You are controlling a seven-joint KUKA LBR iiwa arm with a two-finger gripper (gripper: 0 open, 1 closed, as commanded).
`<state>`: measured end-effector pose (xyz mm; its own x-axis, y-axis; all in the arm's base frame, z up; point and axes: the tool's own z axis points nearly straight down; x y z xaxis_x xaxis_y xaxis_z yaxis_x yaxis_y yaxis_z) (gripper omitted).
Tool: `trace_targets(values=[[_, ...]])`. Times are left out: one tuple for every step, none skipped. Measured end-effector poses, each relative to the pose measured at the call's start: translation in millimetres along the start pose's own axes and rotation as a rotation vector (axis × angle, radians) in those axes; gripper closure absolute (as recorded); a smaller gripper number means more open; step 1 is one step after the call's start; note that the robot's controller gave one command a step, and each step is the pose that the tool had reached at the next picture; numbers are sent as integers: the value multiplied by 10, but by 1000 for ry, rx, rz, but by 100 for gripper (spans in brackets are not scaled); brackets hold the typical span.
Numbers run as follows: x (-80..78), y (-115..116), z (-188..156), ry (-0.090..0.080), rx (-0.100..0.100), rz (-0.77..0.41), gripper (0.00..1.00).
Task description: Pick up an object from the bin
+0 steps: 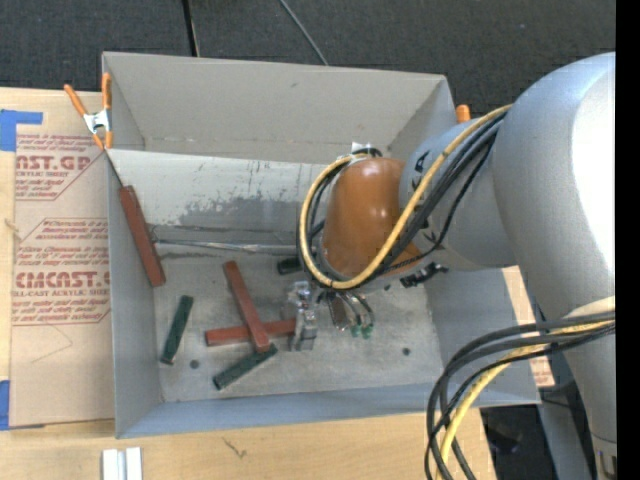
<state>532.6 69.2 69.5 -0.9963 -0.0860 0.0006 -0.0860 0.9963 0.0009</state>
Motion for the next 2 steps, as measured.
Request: trace_targets(values=[[3, 0, -16, 2, 0, 0, 100], [10, 93, -410, -6, 1, -111, 100]])
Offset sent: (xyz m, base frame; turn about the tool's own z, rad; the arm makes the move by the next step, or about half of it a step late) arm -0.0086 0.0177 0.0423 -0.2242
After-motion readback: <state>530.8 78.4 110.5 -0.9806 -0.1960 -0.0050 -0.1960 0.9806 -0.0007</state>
